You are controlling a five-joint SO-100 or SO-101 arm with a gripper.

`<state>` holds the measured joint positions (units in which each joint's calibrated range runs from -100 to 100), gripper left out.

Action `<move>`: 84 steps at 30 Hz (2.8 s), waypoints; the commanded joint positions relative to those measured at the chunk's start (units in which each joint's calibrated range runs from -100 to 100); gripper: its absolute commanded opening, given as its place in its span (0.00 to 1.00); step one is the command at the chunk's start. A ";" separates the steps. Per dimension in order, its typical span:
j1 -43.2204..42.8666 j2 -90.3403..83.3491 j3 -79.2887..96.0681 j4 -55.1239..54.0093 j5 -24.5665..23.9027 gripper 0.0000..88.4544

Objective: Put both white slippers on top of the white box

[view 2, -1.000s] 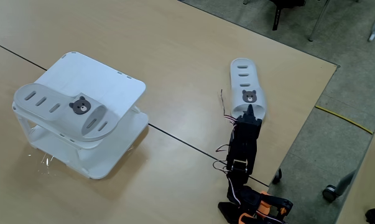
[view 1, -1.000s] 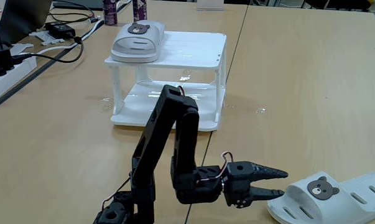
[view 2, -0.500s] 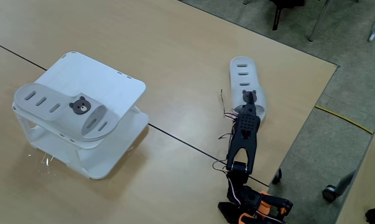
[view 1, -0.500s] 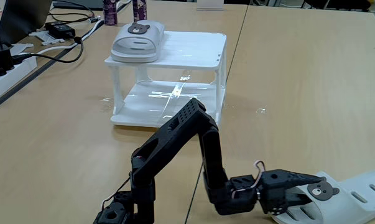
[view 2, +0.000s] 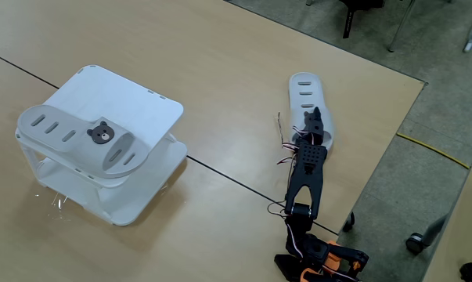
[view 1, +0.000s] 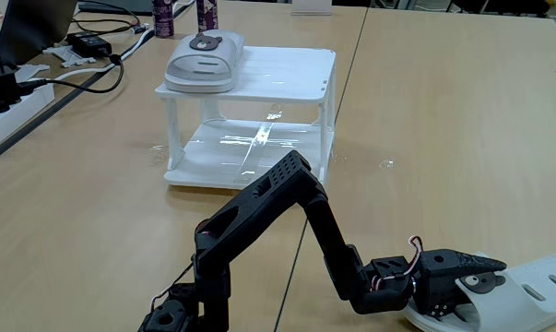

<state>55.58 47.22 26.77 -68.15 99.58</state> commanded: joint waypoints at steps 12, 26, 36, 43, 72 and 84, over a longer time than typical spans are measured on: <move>-0.98 -11.16 -5.62 9.74 0.42 0.01; -1.39 -39.60 -46.03 65.91 0.42 0.01; -1.47 -47.76 -58.03 84.03 0.42 0.01; -2.54 -52.22 -58.12 84.12 0.42 0.01; -59.45 -54.75 -52.53 84.03 0.42 0.01; -60.02 -50.79 -52.62 83.51 0.42 0.01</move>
<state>-4.72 -1.77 -22.91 16.14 99.58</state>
